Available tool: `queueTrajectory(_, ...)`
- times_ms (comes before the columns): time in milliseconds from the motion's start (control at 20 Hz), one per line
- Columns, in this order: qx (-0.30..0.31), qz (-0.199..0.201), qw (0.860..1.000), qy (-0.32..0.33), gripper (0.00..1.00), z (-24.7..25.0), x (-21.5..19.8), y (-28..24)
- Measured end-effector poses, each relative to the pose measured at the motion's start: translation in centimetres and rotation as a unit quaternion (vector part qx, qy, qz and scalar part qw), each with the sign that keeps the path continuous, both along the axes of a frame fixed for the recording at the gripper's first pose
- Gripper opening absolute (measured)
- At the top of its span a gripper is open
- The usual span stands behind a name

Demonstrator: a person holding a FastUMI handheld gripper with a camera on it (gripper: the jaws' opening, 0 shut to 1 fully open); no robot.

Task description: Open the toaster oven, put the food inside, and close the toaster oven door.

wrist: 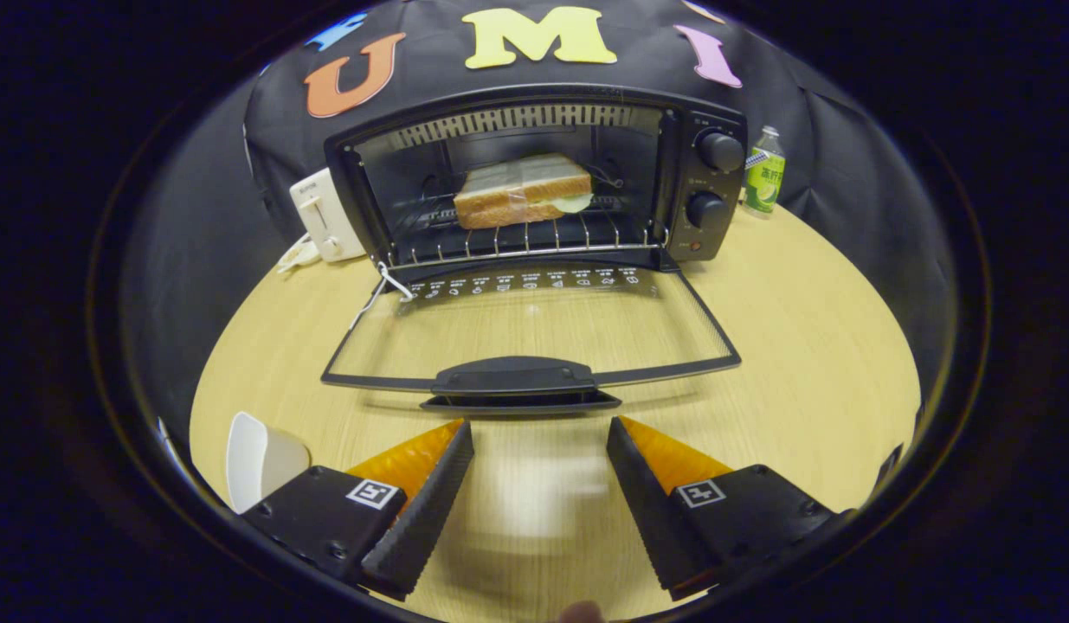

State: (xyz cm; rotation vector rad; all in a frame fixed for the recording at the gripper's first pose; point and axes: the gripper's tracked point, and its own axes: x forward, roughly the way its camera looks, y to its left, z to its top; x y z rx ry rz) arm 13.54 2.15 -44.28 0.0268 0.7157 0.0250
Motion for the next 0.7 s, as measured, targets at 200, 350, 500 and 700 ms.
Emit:
queueTrajectory(200,-0.006,0.001,1.0,0.001,1.0,-0.1,0.3,0.1)
queueTrajectory(350,-0.012,0.002,1.0,0.0,1.0,0.5,0.1,0.0)
queueTrajectory(500,-0.008,0.006,1.0,-0.018,1.0,2.3,-0.2,0.2)
queueTrajectory(700,-0.004,0.009,0.999,-0.051,1.0,5.6,-0.1,0.3)
